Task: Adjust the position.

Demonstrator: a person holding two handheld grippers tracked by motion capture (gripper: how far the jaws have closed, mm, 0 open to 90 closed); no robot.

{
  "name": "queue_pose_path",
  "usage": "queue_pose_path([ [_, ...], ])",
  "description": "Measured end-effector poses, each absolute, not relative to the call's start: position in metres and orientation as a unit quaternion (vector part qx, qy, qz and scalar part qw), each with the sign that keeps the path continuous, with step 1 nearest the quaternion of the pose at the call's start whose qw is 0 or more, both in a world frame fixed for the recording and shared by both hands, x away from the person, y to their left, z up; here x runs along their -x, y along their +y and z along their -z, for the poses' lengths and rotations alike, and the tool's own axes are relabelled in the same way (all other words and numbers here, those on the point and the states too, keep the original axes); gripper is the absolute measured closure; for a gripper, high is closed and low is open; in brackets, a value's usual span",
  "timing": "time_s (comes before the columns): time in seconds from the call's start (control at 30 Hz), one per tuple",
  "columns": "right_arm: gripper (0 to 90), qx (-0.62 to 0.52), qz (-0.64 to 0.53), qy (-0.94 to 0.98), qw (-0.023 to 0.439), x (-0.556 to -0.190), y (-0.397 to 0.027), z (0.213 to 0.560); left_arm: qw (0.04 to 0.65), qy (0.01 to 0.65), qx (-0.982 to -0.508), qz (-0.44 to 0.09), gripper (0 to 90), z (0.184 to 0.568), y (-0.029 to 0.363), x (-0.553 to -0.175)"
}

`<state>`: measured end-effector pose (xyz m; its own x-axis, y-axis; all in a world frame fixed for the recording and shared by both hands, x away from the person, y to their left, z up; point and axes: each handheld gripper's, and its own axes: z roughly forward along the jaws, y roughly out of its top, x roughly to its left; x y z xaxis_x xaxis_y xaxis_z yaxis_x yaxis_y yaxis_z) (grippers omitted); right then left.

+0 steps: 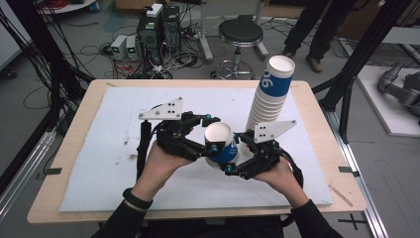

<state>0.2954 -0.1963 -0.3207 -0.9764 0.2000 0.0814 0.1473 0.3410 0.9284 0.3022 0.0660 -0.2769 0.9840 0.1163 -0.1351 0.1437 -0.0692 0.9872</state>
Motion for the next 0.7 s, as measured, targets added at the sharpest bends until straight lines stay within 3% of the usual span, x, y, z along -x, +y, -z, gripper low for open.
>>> queue_pose_path([
  [0.23,19.4,-0.105,-0.563,0.820,0.015,-0.296,-0.198,0.319,0.641,0.084,-0.763,-0.013,20.8,0.266,0.071,-0.300],
  [0.7,19.4,-0.101,-0.531,0.841,0.002,-0.293,-0.194,0.319,0.585,0.072,-0.808,0.009,20.0,0.256,0.073,-0.297],
])
